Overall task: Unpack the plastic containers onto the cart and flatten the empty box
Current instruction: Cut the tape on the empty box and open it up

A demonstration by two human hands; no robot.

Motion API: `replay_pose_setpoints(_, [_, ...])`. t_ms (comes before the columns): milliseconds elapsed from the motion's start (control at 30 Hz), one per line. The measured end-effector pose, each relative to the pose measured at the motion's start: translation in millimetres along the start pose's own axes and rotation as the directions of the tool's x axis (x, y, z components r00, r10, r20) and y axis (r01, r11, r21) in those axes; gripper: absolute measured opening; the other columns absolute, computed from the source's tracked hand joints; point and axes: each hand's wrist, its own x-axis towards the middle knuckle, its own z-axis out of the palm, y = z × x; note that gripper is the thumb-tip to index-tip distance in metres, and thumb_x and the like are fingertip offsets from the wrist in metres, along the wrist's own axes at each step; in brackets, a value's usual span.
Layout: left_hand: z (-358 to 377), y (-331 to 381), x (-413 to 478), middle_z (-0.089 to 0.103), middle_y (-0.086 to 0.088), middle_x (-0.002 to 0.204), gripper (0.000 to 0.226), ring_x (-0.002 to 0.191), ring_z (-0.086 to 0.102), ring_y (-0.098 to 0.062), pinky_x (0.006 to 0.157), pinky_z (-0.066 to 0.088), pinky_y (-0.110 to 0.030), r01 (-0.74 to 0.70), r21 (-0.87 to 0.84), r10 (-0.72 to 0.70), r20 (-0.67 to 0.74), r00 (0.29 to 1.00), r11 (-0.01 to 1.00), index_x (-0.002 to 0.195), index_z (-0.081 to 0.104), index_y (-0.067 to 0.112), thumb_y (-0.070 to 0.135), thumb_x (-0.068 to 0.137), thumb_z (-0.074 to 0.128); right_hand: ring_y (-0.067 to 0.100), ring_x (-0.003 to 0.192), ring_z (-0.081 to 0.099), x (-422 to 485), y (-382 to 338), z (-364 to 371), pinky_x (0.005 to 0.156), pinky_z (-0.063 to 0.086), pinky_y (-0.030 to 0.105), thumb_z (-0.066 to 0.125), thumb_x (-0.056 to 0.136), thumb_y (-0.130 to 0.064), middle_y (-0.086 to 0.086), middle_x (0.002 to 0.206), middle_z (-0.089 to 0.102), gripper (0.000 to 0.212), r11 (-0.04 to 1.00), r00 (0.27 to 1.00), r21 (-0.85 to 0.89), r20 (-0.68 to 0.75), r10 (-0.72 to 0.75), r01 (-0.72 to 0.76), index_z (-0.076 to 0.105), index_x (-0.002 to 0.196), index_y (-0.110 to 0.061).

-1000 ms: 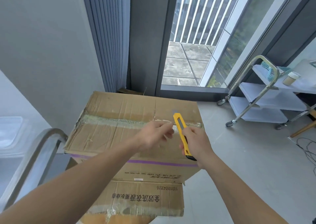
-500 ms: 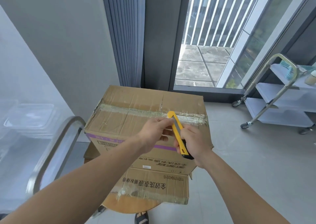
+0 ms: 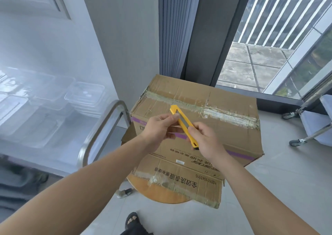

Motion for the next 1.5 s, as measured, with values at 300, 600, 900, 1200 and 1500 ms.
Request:
replay_pose_setpoints(300, [-114.1, -7.9, 2.6, 0.074, -0.019, 0.1, 0.017, 0.08, 0.071, -0.025, 0.061, 0.05, -0.027, 0.122, 0.092, -0.124, 0.019, 0.992, 0.988, 0.097, 0.071, 0.005, 0.02, 0.097, 0.062, 0.018, 0.062, 0.054, 27.5, -8.3, 89.8, 0.063, 0.045, 0.037, 0.045, 0.102, -0.016, 0.001, 0.077, 0.064, 0.018, 0.986, 0.992, -0.166, 0.113, 0.054, -0.035, 0.061, 0.095, -0.021])
replay_pose_setpoints(600, [-200.8, -11.3, 18.5, 0.077, -0.011, 0.095, 0.024, 0.082, 0.072, -0.021, 0.07, 0.052, -0.031, 0.199, 0.245, -0.206, 0.001, 0.979, 0.949, 0.098, 0.071, 0.001, 0.024, 0.096, 0.063, 0.009, 0.069, 0.052, 51.7, -4.6, 175.5, 0.06, 0.042, 0.024, 0.063, 0.095, -0.036, -0.007, 0.084, 0.055, 0.021, 0.915, 0.984, -0.404, 0.16, 0.074, -0.003, 0.051, 0.111, -0.029])
replay_pose_setpoints(900, [-228.7, -81.3, 27.8, 0.067, -0.003, 0.092, 0.027, 0.085, 0.063, -0.021, 0.072, 0.05, -0.032, 0.33, 0.613, -0.311, -0.142, 0.94, 0.718, 0.099, 0.065, 0.009, 0.031, 0.097, 0.051, 0.019, 0.074, 0.056, 69.9, 64.1, 218.2, 0.058, 0.042, 0.033, 0.059, 0.091, -0.048, -0.002, 0.084, 0.057, 0.028, 0.707, 0.965, -0.685, 0.021, 0.26, -0.176, 0.05, 0.091, -0.022])
replay_pose_setpoints(1200, [-248.3, -190.5, 40.4, 0.04, -0.005, 0.151, 0.051, 0.136, 0.041, -0.023, 0.11, 0.037, -0.037, 0.406, 0.782, -0.321, -0.276, 0.906, 0.473, 0.147, 0.041, 0.016, 0.038, 0.101, 0.044, 0.024, 0.083, 0.052, 117.3, 152.1, 270.1, 0.067, 0.04, 0.034, 0.051, 0.096, -0.051, 0.002, 0.096, 0.056, 0.038, 0.563, 0.938, -0.802, 0.012, 0.347, -0.198, 0.057, 0.09, -0.014])
replay_pose_setpoints(1500, [-276.2, -257.0, 52.7, 0.038, -0.004, 0.153, 0.05, 0.139, 0.036, -0.023, 0.109, 0.036, -0.037, 0.55, 0.709, -0.378, -0.41, 0.83, 0.44, 0.148, 0.04, 0.016, 0.038, 0.102, 0.039, 0.027, 0.071, 0.052, 190.1, 202.8, 328.9, 0.052, 0.033, 0.028, 0.057, 0.094, -0.045, 0.01, 0.087, 0.064, 0.037, 0.561, 0.909, -0.8, 0.049, 0.414, -0.213, 0.057, 0.082, -0.01])
